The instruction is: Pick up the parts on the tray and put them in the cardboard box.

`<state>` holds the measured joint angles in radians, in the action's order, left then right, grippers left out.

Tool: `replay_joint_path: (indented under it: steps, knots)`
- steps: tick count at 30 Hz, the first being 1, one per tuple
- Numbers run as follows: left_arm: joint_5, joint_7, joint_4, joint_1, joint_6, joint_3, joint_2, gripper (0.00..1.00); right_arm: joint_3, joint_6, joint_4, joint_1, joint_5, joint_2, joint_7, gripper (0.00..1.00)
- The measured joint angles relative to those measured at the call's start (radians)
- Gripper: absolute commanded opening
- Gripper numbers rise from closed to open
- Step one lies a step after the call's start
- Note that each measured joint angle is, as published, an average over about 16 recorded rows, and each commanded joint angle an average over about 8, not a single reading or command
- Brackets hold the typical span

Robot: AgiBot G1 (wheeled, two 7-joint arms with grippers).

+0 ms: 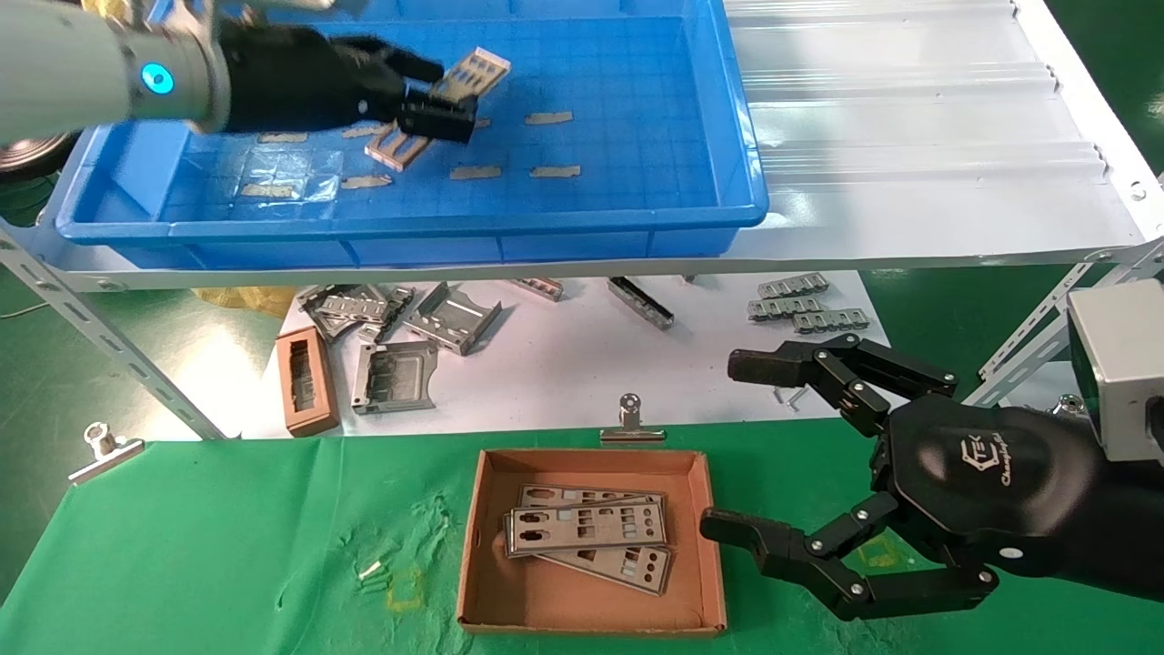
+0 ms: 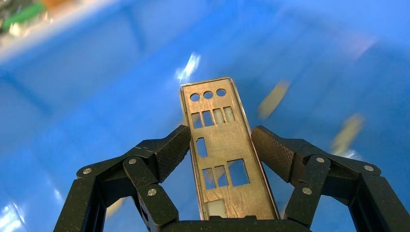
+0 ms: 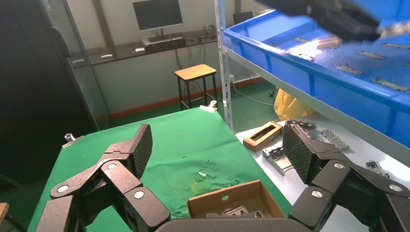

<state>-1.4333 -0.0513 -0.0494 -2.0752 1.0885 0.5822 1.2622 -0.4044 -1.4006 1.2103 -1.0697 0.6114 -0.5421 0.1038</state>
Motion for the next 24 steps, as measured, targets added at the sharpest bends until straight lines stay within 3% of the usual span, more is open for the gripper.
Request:
replay_joint_path:
  steps: [16, 24]
  knots:
    - [0.077, 0.151, -0.064, -0.036, 0.374, -0.042, -0.101, 0.00, 0.000, 0.000, 0.000, 0.000, 0.000, 0.000, 0.000, 1.00]
    - [0.163, 0.213, -0.254, 0.037, 0.498, 0.005, -0.160, 0.00, 0.000, 0.000, 0.000, 0.000, 0.000, 0.000, 0.000, 1.00]
